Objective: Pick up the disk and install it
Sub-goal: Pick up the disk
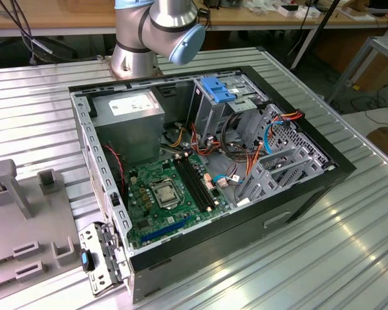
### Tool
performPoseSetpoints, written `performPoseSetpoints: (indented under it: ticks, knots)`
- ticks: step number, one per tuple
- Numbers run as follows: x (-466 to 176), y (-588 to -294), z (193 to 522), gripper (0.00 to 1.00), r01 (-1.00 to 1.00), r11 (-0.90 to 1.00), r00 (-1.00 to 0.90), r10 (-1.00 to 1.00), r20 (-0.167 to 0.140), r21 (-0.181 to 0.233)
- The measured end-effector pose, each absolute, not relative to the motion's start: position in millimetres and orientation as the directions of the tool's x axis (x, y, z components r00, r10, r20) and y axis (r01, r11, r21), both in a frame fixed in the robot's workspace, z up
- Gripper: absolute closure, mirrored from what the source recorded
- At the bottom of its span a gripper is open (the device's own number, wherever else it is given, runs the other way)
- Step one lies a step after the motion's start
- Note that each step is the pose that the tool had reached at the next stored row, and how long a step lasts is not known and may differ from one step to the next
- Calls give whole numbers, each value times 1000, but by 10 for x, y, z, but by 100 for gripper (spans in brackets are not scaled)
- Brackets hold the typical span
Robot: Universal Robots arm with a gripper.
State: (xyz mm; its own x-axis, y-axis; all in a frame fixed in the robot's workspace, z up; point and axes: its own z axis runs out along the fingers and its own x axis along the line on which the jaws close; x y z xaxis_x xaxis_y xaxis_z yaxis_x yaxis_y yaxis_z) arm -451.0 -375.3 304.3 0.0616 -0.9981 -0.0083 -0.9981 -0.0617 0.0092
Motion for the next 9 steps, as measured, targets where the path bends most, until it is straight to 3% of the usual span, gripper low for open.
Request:
performPoseSetpoints:
  ticks: [5, 6, 9]
  knots:
    - [-4511, -3753, 3044, 56, -998, -62, 62, -998, -8, 9]
    - [-4511, -3754, 3044, 62, -998, -62, 62, -998, -8, 9]
    - [-4511, -3753, 3043, 62, -998, -62, 62, -998, -8, 9]
